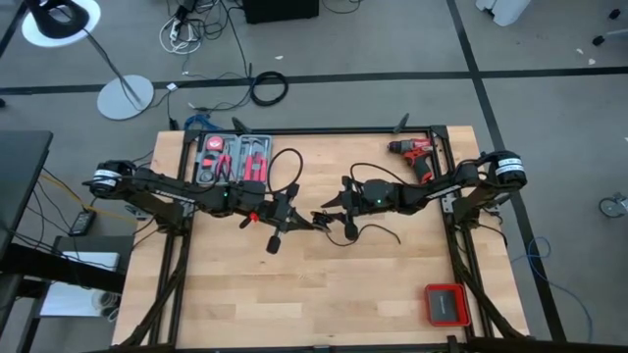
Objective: Coil cords
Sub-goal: Uncoil the black wire from the black spool
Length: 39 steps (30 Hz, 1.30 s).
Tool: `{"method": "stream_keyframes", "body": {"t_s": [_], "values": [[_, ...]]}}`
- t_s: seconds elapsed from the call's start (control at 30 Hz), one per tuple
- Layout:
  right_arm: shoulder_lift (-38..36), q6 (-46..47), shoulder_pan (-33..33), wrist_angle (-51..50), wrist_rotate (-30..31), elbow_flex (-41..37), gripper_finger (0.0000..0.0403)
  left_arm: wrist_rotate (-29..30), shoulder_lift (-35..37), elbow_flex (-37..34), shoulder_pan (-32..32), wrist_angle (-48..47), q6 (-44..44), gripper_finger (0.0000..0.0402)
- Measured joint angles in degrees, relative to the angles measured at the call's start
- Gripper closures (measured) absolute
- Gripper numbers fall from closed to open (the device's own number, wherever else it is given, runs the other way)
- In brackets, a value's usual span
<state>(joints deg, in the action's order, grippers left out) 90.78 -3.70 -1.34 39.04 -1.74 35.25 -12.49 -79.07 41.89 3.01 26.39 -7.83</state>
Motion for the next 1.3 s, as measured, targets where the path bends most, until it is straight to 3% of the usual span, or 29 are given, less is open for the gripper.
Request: {"method": "stream_keyframes", "body": {"t_s": [0.3, 0.57, 0.73, 0.87, 1.13, 1.3], "values": [[0.0, -1.1, -0.5, 0.0, -5.0, 0.0, 0.0389, -2.2, 0.0, 0.0, 0.0, -0.4, -0.7, 0.0402], [0.0, -2.7, -1.2, 0.5, -7.4, 0.0, 0.0397, -14.4, 0.0, 0.0, -0.2, -3.5, -2.2, 0.0402], [0.0, -2.9, -2.5, 2.0, -6.9, 0.6, 0.0399, -17.5, 0.0, 0.0, -1.1, -8.3, -0.9, 0.0402], [0.0, -2.9, -3.2, 1.9, -5.0, 2.8, 0.0399, -14.6, 0.0, 0.0, -1.2, -12.0, -0.9, 0.0402], [0.0, -2.4, -3.4, -4.0, -4.1, 7.9, 0.0399, -1.3, 0.0, 0.0, -1.1, -18.8, -0.5, 0.0402], [0.0, -2.1, -3.1, -6.0, -4.2, 8.6, 0.0400, 2.3, 0.0, 0.0, -1.1, -19.3, 0.5, 0.0402]]}}
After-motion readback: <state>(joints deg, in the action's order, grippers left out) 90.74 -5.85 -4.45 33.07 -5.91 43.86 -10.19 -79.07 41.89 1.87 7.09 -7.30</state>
